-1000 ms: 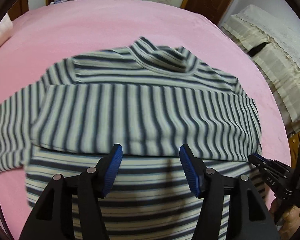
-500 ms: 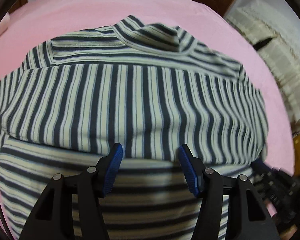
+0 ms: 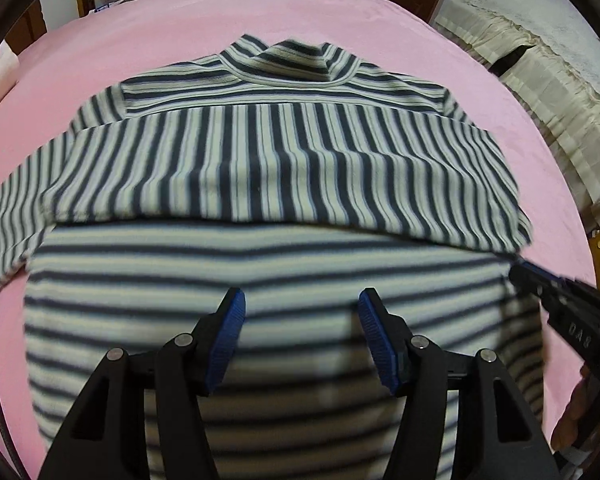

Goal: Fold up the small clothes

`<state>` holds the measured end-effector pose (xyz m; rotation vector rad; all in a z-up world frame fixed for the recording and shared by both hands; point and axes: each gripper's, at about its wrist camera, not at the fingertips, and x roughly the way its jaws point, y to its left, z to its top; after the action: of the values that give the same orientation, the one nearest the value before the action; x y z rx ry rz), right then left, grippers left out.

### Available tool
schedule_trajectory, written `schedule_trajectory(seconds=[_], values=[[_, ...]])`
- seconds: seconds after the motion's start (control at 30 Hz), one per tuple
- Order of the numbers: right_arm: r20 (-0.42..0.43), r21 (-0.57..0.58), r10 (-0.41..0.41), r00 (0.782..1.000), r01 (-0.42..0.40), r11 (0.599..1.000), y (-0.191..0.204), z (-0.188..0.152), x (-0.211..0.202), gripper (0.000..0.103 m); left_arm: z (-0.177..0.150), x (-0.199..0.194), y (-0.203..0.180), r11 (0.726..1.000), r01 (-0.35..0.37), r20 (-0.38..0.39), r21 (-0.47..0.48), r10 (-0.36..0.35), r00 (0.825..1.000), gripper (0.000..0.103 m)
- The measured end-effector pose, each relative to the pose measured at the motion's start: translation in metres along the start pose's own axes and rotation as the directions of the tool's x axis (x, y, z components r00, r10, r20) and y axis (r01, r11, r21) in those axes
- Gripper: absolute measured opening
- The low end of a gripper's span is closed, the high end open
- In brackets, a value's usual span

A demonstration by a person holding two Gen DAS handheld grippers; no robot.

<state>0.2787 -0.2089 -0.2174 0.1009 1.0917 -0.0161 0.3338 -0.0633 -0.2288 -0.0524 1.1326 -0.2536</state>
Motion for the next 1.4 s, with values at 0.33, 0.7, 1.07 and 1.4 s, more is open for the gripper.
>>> schedule_trajectory(seconds=[0.33,0.7,1.07,1.4], values=[[0.055,-0.036,0.079,0.995,-0.077,0.996,0.058,0.049,0.021,0.012,-0.039,-0.048,0.023,1.000,-0.009,-0.001,-0.029,0.009,1.000,0.058],[-0.002,-0.090,0.065,0.998,-0.065,0.994,0.103,0.038,0.062,0.012,-0.053,-0.060,0.077,0.986,-0.016,-0.015,-0.166,0.013,1.000,0.058],[-0.053,-0.138,0.033,0.998,-0.040,0.990,0.117,0.023,0.053,0.012,-0.067,-0.082,0.112,0.973,-0.046,-0.017,-0.227,0.043,0.999,0.058],[-0.084,-0.151,0.083,0.993,-0.095,0.984,0.161,0.014,0.024,0.012,-0.074,-0.119,0.160,0.955,-0.078,0.024,-0.286,0.088,0.996,0.058]])
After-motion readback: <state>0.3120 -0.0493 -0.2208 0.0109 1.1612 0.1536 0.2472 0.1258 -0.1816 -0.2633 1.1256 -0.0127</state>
